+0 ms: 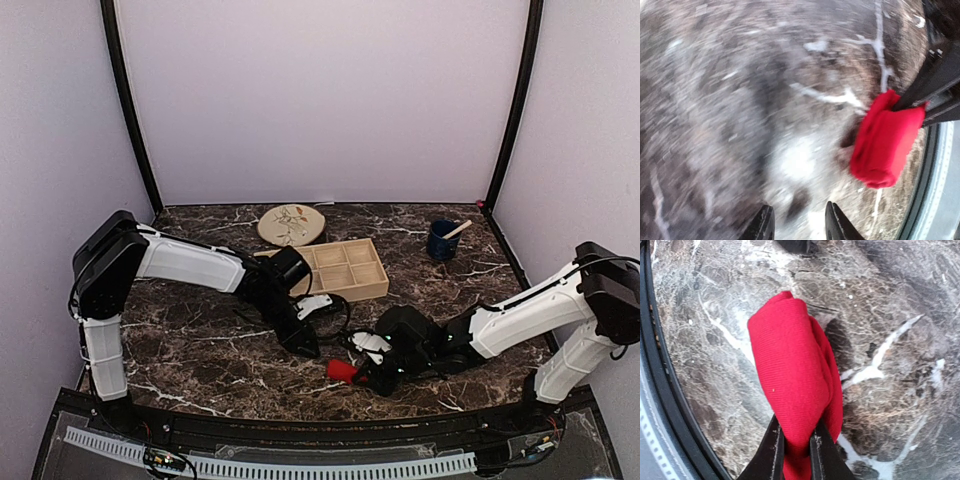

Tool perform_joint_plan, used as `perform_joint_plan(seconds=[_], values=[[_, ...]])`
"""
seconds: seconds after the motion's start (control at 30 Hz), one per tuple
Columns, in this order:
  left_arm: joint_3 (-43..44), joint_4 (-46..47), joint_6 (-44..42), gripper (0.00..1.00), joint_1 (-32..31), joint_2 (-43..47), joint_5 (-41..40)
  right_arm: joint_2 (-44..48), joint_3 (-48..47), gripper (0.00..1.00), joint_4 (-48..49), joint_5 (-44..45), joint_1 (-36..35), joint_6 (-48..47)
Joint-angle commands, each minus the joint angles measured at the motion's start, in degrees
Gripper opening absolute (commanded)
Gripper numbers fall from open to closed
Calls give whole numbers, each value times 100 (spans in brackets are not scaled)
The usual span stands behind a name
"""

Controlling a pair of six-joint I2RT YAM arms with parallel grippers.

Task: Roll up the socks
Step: Pick up the sock from the center of the board, then place the sock in the storage box.

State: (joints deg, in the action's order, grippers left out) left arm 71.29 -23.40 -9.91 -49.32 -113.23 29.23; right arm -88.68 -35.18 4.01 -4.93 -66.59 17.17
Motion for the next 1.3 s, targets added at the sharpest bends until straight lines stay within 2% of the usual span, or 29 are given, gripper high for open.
perform_joint_plan(seconds=[0.0, 0.23, 0.57, 0.9, 1.27], values=[[-470, 61, 497, 38, 131, 442, -749, -48, 91, 1, 107, -408, 130, 357], [-604, 248, 1078, 39, 152, 1317, -1489, -135, 124, 0, 341, -1087, 471, 827], [-914, 628, 1809, 46, 160, 2628, -3074, -29, 0, 0, 1333, -1810, 1149, 1767], [-986, 585, 2131, 52, 237, 3095, -4100, -116, -1279, 0, 944, -1191, 1555, 1688], [-1042, 698, 2596, 55, 575, 3185, -4497, -1338, -3789, 0, -950, 327, 1605, 284]])
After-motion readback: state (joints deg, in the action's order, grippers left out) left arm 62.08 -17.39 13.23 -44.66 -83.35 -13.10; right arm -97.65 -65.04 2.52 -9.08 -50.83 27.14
